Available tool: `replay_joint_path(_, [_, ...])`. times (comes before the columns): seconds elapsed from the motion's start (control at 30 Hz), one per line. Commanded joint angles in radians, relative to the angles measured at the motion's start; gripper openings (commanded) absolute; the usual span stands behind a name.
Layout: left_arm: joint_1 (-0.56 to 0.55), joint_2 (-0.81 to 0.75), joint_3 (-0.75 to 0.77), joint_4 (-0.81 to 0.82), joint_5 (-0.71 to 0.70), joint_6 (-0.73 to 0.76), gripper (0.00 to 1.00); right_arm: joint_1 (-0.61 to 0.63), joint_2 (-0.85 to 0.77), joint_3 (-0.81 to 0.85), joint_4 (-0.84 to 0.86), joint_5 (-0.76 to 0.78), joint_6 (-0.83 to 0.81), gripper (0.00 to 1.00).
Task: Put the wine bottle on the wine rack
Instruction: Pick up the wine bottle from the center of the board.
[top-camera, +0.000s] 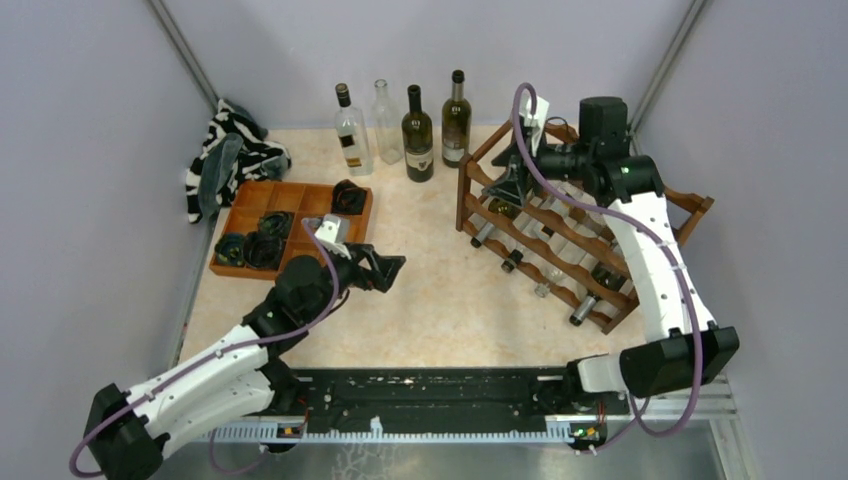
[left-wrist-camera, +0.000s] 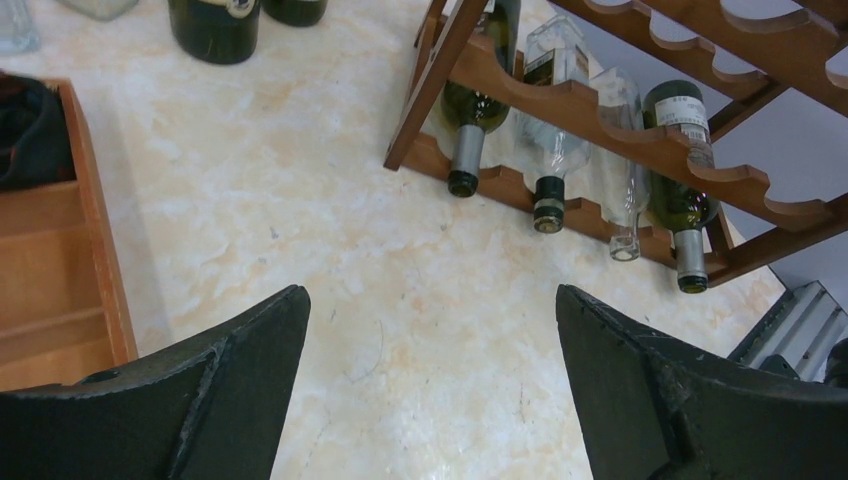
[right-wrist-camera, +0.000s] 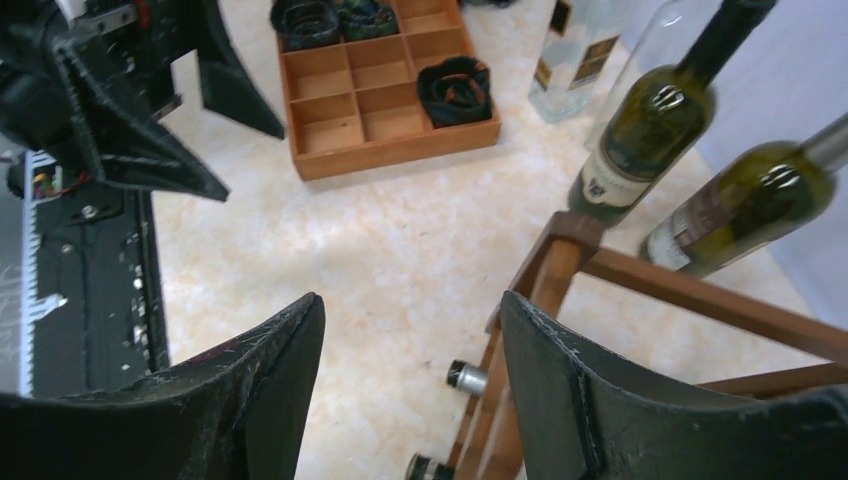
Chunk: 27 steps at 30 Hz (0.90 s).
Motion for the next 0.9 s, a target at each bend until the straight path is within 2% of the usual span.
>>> replay_joint_path(0.0, [0.004,-0.094,-0.066,-0.022,-0.05,-0.062,0.98,0.004,0.067,0.123,0.117,0.036,0.042,0.64])
replay_joint_path(0.27, [0.004,-0.22,-0.169,0.045,-0.112,-0.074,0.98,0.013,0.24,0.277,0.286,0.203,0.168,0.65])
replay_joint_path(0.33, [0.004,-0.238,-0.179,0.053,-0.121,-0.068,0.98,0.013,0.302,0.319,0.316,0.247,0.187,0.68])
replay_joint_path(0.7, [0.004,-0.299,-0.228,0.096,-0.148,-0.047,0.98,0.024,0.656,0.655,0.344,0.405,0.336,0.71])
replay_joint_path(0.87, [0.004,-0.304,-0.229,0.097,-0.166,-0.027,0.98,0.048,0.763,0.74,0.4,0.461,0.361,0.73])
